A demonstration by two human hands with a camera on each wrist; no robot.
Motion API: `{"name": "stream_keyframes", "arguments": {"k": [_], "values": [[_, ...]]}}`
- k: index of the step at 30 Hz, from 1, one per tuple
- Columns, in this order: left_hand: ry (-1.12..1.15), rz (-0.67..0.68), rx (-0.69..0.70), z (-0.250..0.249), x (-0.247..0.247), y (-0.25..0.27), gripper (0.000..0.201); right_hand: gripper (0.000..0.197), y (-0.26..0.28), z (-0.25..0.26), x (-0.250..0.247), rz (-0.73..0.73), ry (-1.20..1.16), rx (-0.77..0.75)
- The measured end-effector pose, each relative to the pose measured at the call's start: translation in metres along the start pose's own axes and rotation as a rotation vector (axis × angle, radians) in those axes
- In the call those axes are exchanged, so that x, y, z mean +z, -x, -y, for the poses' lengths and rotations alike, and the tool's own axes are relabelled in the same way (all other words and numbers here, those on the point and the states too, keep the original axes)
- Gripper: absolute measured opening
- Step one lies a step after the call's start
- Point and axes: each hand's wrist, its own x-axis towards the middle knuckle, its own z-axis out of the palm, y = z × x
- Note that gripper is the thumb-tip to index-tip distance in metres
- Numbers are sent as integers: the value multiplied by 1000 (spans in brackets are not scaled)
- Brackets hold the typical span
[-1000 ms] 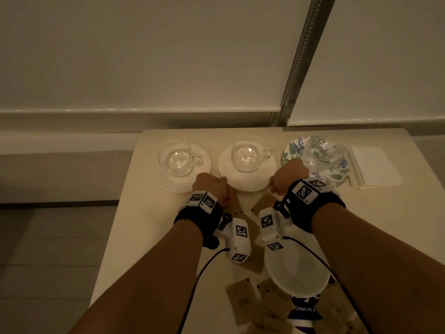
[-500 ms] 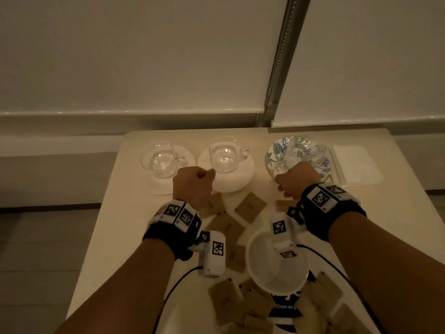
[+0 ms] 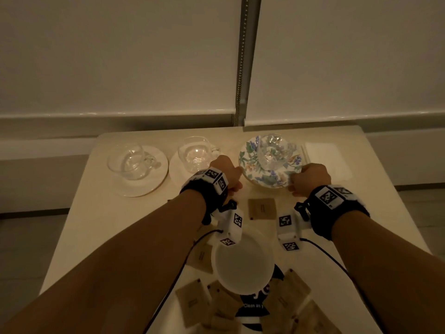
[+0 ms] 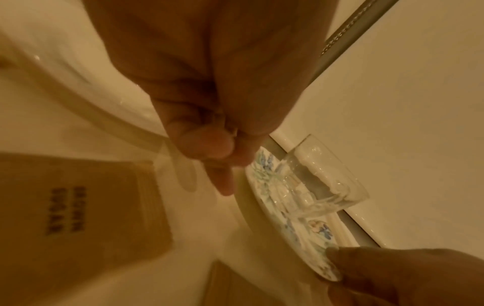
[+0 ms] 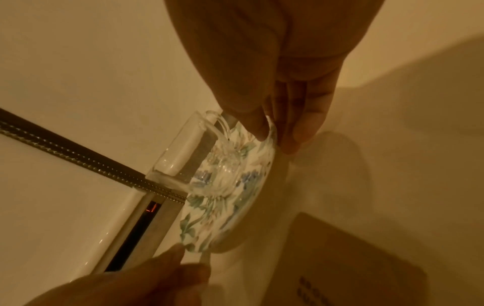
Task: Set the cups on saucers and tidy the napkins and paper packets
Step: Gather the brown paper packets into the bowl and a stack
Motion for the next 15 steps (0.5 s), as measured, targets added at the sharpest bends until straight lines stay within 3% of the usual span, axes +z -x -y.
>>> {"name": "stream_keyframes", "arguments": {"k": [10, 15], "values": [[187, -30, -143, 14, 5, -17, 28, 25, 8, 5, 18, 30, -12, -79], [129, -42, -121, 22, -4, -12, 28, 24, 10, 8, 24, 60, 53, -113]]}}
